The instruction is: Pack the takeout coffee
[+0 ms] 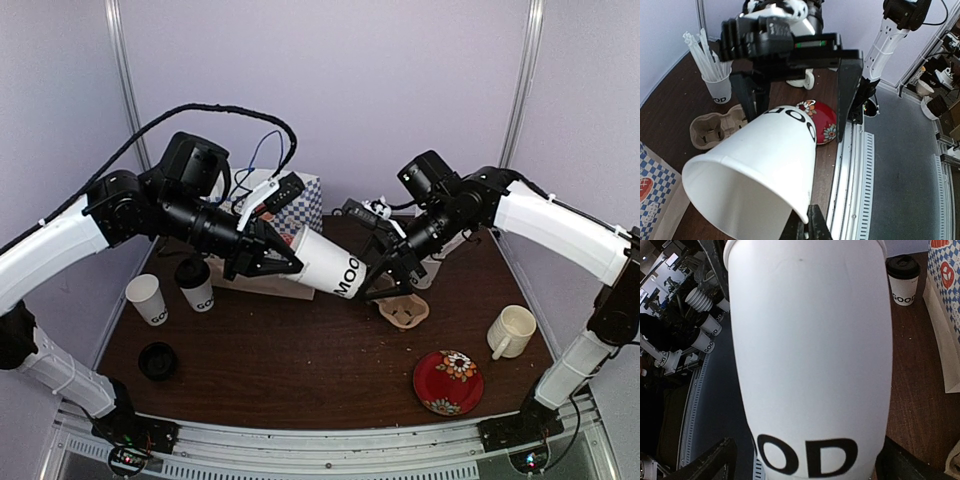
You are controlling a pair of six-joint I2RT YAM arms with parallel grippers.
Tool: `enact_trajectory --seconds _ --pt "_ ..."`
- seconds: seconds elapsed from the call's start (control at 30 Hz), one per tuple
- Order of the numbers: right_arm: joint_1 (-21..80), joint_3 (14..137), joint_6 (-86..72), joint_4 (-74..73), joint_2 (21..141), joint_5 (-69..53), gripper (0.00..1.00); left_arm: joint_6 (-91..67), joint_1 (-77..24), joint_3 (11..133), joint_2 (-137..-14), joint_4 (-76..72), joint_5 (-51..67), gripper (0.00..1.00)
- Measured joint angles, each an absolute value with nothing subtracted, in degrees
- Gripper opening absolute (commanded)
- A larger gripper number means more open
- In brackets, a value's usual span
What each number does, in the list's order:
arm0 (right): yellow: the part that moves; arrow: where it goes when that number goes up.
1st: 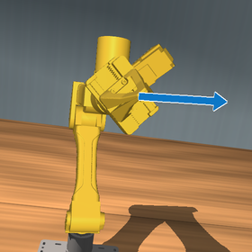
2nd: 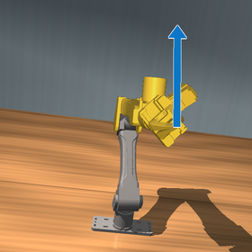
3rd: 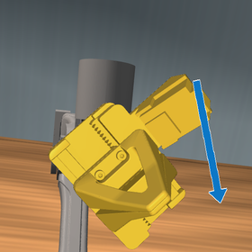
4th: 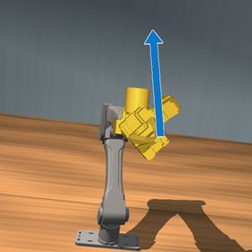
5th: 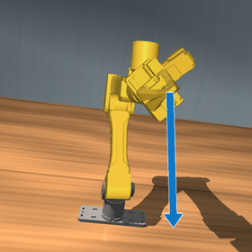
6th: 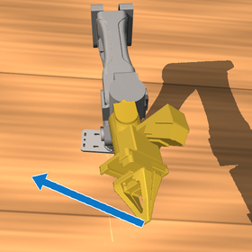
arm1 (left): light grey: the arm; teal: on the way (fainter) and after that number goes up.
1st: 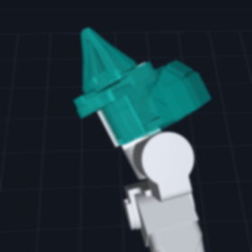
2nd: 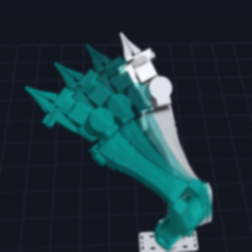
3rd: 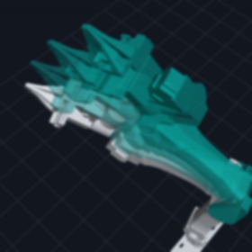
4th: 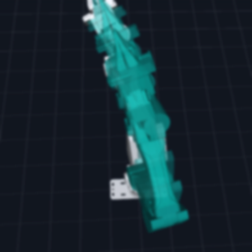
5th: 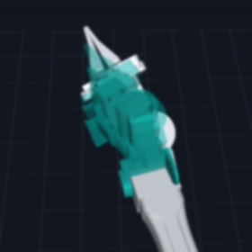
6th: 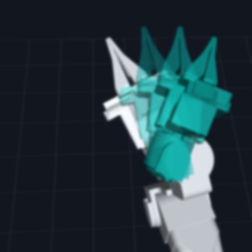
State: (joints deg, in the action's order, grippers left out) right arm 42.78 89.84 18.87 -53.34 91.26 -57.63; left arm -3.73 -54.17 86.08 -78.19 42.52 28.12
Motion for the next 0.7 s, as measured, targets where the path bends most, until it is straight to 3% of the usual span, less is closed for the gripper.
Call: enact_trajectory --seconds 0.13,0.33,0.57,0.7 --pt "37.6 88.9 21.3 -56.6 88.2 -56.5 1.00 -2.7 -54.5 89.0 -79.3 47.1 24.6 0.00" --pt "21.3 84.4 22.0 -57.4 77.7 -57.0 0.99 0.1 -58.4 90.0 -82.8 54.5 15.5 0.00" --pt "4.4 78.7 18.0 -53.8 69.5 -59.3 0.99 2.3 -64.7 93.2 -97.5 61.8 3.5 0.00" --pt "0.0 76.3 14.6 -50.4 69.1 -60.1 0.99 3.4 -67.0 96.7 -104.6 66.2 -2.8 0.00"
